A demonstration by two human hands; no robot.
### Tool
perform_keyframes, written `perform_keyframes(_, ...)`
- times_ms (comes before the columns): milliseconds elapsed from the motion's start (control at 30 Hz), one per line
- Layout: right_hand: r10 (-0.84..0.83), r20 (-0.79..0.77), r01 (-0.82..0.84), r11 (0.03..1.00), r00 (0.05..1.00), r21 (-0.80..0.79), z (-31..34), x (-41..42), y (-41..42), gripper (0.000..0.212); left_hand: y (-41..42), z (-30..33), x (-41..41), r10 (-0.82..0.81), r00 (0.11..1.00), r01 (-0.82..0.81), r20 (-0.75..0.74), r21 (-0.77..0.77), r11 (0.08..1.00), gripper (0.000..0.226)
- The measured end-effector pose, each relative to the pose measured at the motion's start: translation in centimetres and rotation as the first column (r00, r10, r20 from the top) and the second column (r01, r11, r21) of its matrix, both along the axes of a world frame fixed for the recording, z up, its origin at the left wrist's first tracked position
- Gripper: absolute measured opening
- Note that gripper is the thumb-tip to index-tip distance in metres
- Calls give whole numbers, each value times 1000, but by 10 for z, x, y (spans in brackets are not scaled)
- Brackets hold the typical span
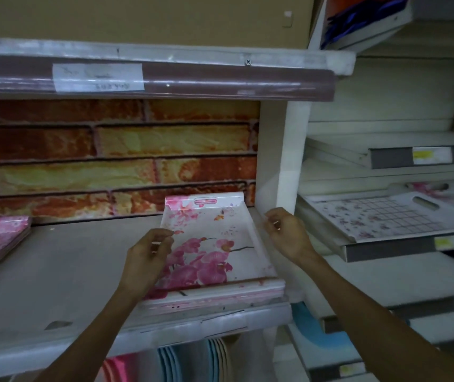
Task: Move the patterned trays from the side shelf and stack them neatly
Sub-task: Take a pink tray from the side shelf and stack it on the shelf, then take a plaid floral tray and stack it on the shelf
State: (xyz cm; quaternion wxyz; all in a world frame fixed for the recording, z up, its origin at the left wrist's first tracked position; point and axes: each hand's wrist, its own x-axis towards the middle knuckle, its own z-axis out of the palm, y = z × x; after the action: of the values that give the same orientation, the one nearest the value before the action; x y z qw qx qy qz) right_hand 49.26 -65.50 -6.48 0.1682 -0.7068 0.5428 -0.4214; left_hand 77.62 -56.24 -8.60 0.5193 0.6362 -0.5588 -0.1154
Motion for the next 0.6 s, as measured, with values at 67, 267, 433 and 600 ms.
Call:
perform_keyframes(67, -9, 26, 11, 998, 1000, -61, 7, -7, 8, 17, 6, -1, -7, -57, 998, 57, -8, -11, 998, 10)
perform_keyframes(267, -101, 39, 106, 976, 994, -189, 18, -42, 40, 11, 12, 1, -44, -214, 974, 211, -81, -43, 977, 15)
perform_keyframes(433, -184, 74, 194, 967, 980, -167, 20, -95, 64, 11, -2, 6, -103, -352, 922, 354, -161, -19, 935, 15)
perform_keyframes(600, -291, 94, 303, 941, 952, -152, 28, -162, 72, 12, -28, 11, -167, -485, 872, 486, -68, -15, 874, 17)
